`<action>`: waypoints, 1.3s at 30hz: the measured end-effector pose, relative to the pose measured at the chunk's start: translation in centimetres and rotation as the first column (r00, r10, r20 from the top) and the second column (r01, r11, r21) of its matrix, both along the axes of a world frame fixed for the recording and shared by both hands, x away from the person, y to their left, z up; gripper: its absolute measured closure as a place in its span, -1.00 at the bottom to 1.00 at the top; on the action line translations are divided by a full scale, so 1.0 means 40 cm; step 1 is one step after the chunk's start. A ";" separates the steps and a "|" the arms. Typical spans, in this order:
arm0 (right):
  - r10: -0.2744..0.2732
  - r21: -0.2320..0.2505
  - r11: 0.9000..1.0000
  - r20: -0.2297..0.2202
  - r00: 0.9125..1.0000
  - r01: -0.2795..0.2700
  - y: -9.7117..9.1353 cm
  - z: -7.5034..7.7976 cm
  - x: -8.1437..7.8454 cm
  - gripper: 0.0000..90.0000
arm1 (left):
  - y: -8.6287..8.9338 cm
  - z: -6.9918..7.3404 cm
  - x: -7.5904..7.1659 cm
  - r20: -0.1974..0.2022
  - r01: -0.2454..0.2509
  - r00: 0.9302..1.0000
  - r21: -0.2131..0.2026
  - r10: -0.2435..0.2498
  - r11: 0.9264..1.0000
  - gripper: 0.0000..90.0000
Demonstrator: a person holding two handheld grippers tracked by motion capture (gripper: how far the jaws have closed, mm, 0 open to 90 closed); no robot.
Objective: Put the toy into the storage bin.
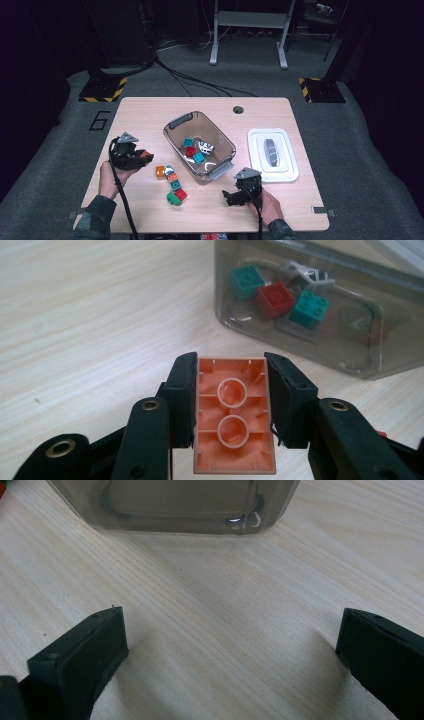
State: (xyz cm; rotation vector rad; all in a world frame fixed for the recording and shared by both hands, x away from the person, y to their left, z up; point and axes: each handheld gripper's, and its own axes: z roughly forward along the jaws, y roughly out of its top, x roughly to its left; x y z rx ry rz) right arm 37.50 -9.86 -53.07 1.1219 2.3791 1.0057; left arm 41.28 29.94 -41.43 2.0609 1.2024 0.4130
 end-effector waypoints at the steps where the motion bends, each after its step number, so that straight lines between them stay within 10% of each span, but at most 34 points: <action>1: 0.000 0.000 1.000 0.000 1.000 0.000 0.000 0.000 0.000 -1.00 | 0.003 0.007 0.004 -0.006 0.008 1.000 0.006 -0.008 1.000 0.32; 39: 0.007 0.000 1.000 -0.001 1.000 -0.007 -0.001 0.000 0.001 -1.00 | -0.115 0.189 0.116 0.097 0.097 0.990 0.053 -0.102 0.994 0.32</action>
